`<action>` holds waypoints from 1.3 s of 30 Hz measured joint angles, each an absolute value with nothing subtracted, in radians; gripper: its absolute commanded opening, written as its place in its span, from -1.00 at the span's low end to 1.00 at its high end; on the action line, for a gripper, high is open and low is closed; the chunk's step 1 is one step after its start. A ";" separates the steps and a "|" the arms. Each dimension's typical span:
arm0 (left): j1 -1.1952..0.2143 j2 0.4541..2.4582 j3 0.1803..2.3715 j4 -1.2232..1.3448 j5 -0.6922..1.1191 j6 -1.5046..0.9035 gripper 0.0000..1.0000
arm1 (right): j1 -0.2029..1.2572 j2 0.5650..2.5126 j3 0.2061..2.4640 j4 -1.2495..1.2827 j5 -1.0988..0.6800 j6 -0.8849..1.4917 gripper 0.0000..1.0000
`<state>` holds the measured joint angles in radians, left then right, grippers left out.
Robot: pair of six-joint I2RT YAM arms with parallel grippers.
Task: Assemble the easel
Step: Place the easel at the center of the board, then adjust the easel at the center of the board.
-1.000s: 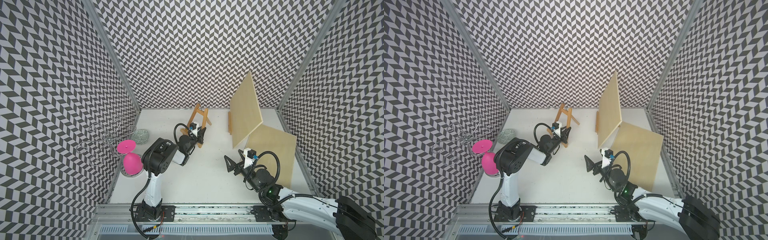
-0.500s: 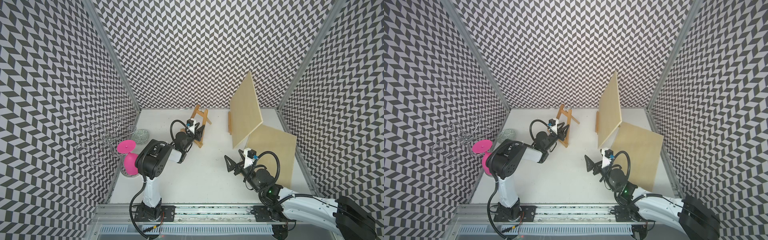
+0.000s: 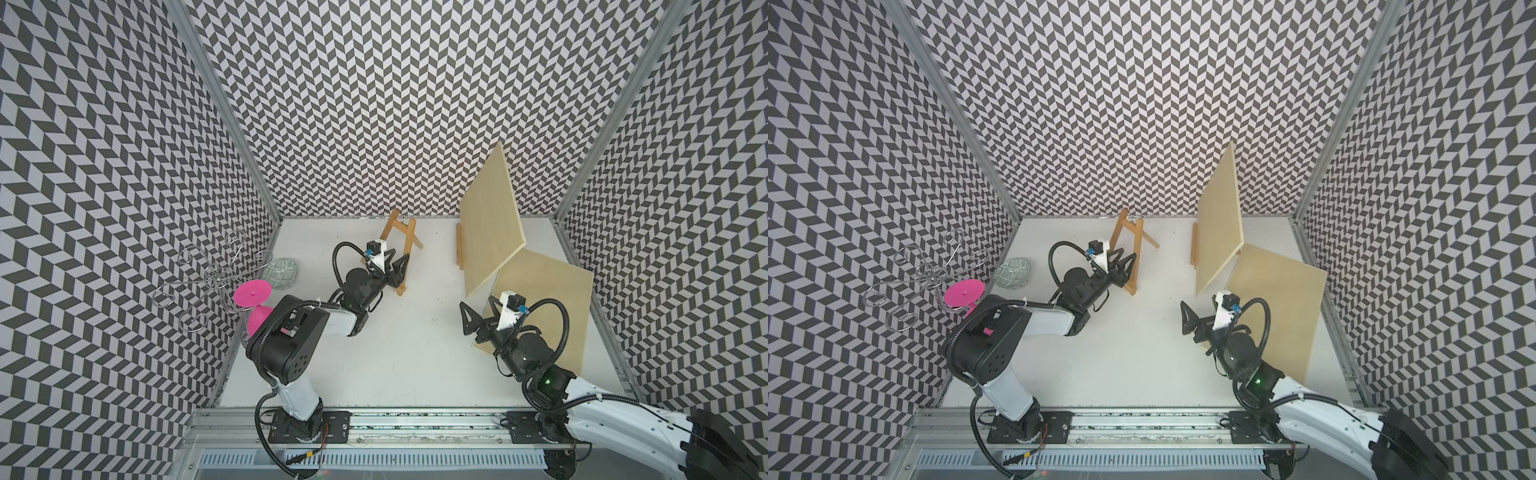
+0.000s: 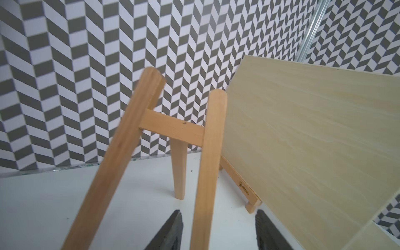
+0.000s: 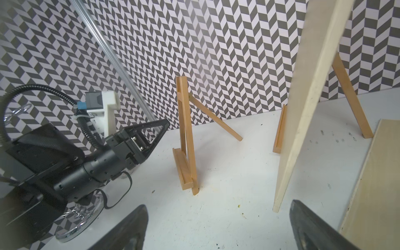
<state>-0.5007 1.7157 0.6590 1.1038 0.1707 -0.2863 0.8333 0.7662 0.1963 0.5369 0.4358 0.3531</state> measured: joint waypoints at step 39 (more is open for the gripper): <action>-0.565 1.739 0.672 0.631 0.117 -0.446 -0.05 | 0.159 0.603 0.424 -0.274 0.022 0.612 0.98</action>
